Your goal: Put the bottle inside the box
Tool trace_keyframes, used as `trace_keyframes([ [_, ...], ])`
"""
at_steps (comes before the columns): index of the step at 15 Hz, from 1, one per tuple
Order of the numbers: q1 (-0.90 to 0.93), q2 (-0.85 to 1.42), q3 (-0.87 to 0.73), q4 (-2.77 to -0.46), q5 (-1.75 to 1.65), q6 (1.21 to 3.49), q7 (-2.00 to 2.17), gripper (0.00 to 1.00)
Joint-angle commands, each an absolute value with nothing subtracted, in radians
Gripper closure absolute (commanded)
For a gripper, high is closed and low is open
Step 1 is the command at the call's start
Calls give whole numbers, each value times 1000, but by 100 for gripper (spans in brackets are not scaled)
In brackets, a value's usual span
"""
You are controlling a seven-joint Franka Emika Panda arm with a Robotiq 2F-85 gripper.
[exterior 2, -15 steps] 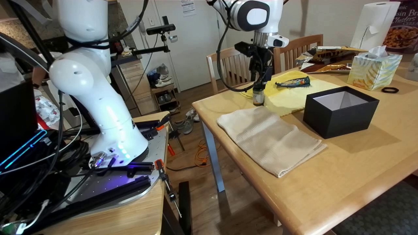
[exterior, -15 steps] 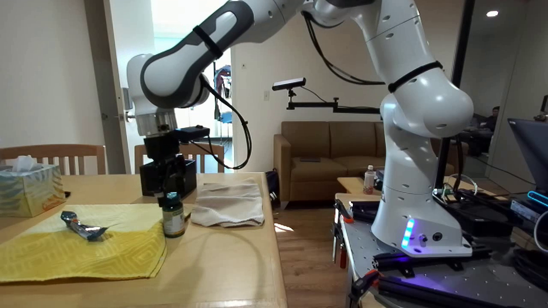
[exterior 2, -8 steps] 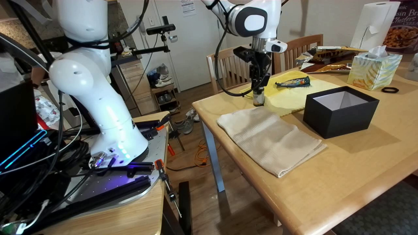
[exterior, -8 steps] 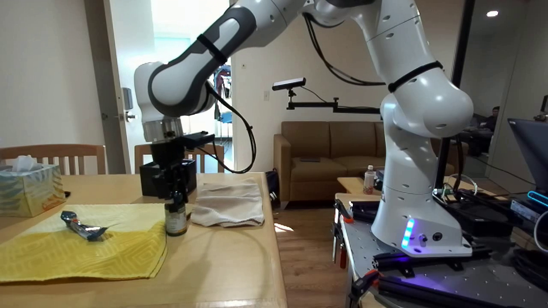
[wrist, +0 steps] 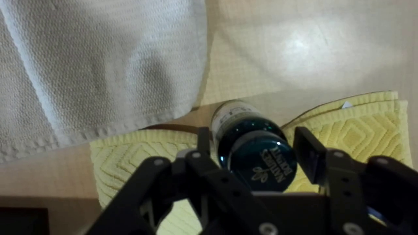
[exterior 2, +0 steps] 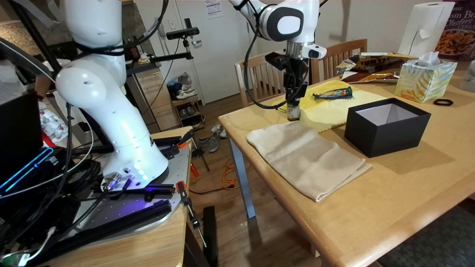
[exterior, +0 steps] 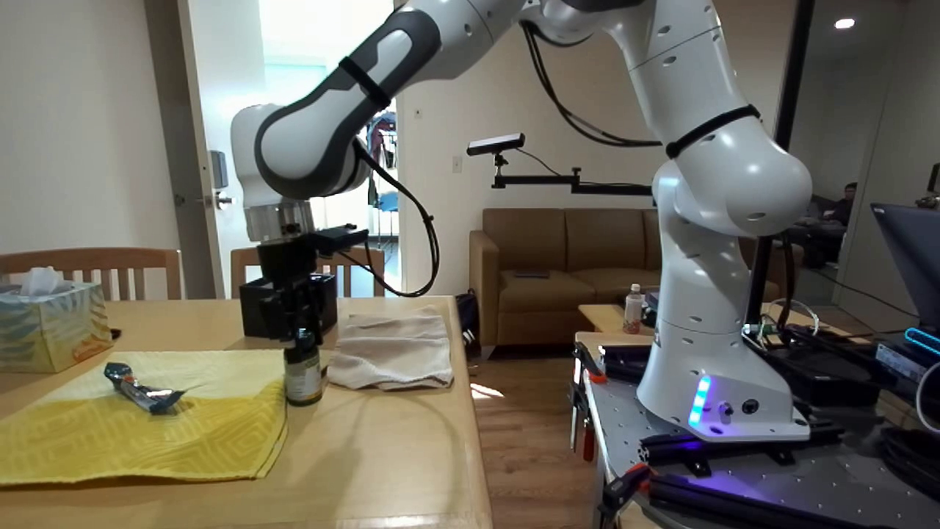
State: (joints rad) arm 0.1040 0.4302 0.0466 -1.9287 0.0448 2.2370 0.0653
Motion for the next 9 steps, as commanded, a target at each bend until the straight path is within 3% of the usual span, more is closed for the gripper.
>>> trace_keyframes([
  [1, 94, 398, 52, -1965, 46, 2256, 59, 65],
  [2, 94, 397, 52, -1966, 45, 2257, 58, 70],
  [9, 88, 357, 51, -1980, 41, 2235, 44, 71],
])
